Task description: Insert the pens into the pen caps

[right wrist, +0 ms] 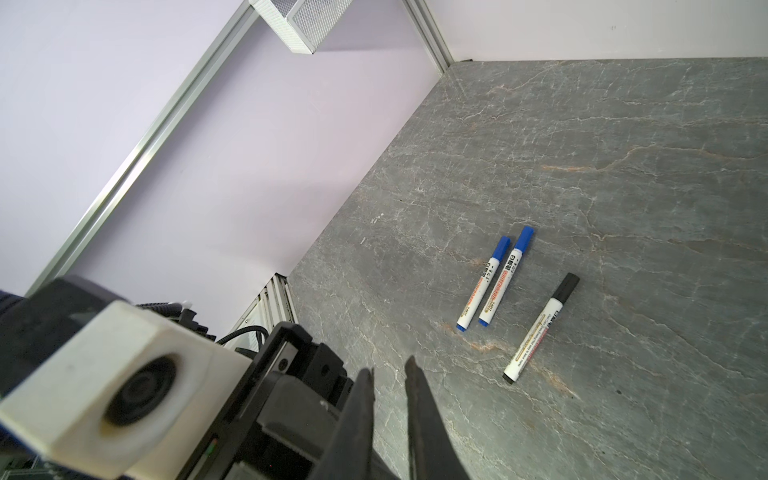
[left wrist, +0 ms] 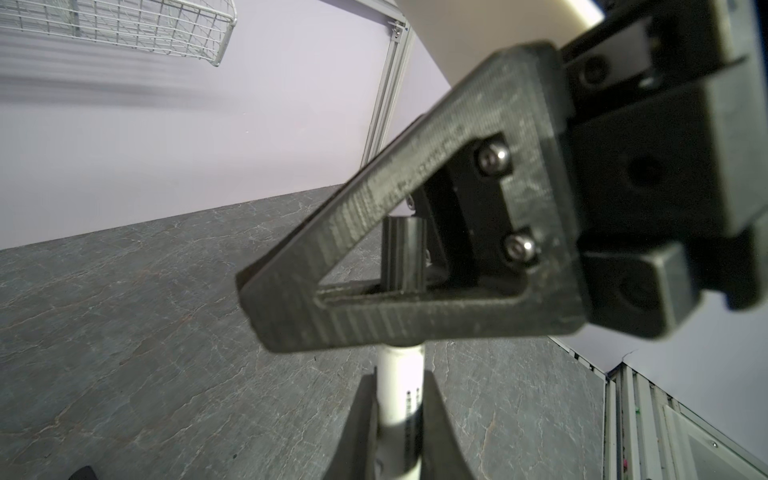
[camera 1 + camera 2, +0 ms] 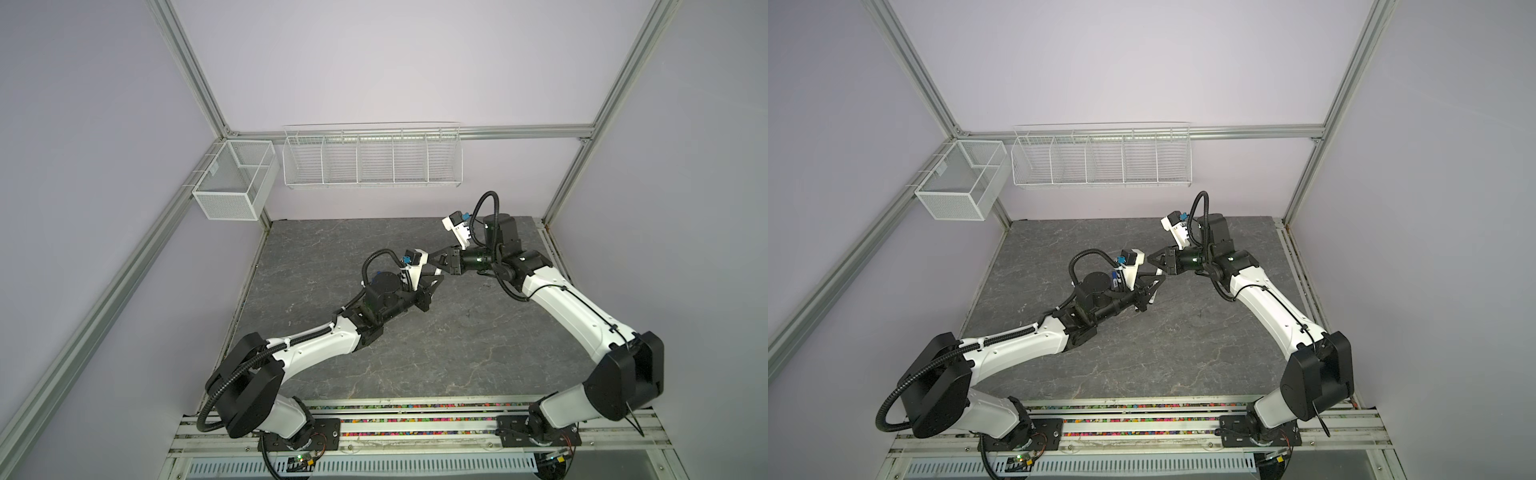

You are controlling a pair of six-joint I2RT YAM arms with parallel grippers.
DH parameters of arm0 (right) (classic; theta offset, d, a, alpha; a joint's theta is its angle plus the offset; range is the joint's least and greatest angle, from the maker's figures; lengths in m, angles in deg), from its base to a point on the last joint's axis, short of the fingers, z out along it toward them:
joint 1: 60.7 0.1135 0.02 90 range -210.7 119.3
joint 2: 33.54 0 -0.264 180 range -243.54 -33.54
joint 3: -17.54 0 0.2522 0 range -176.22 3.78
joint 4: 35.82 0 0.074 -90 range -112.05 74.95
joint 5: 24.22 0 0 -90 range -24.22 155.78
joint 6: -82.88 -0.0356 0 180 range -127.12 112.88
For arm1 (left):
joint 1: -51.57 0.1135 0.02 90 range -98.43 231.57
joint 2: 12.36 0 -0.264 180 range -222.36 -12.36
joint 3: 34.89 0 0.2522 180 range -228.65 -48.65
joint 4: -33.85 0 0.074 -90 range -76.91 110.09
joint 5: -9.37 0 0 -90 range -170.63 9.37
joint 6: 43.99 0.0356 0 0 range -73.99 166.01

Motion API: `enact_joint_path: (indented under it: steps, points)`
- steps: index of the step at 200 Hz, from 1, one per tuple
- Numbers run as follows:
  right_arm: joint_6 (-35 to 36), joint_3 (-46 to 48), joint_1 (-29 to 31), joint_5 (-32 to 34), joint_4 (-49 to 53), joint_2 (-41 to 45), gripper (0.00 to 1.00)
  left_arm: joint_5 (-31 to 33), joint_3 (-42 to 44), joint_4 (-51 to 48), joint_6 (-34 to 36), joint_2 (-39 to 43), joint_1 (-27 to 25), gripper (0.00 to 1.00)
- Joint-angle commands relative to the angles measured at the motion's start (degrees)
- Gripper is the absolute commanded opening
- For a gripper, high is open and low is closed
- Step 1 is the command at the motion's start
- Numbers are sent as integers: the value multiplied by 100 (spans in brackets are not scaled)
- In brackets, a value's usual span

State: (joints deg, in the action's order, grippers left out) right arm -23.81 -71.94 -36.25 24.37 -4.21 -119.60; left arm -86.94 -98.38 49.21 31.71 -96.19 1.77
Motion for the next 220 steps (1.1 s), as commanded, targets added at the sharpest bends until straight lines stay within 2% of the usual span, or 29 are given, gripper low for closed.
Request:
enact_joint_path:
  steps: [1,27,44,54,68,80,102,129,148,171,220]
  points:
    - [-156,358,78,-1010,1828,260,9,2142,-300,858,-304,330,822,0]
    - [-159,169,36,-959,1747,298,11,2156,44,663,-23,229,336,0]
    - [-169,22,-16,-892,1732,296,16,2098,361,719,-189,125,114,0]
    - [-192,-51,-57,-819,1676,311,26,2009,549,798,-320,64,-6,0]
    - [-270,-83,-103,-749,1469,355,50,1912,738,877,-356,-43,-208,0]
    - [-389,-91,-162,-607,1183,410,65,1817,878,967,-393,-150,-357,0]
    - [-707,-115,-295,-261,572,509,77,1741,1154,1193,-736,-410,-390,0]
    - [-731,-129,-481,218,538,613,79,2096,1373,1168,-1206,-504,-292,0]
    - [-620,-84,-598,410,819,585,79,2195,1598,1067,-1962,-457,62,0]
    - [-610,22,-622,401,1054,471,78,2275,1841,467,-2797,-337,548,0]
    - [-496,124,-630,604,1237,366,77,2022,2081,-414,-3052,-341,1414,0]
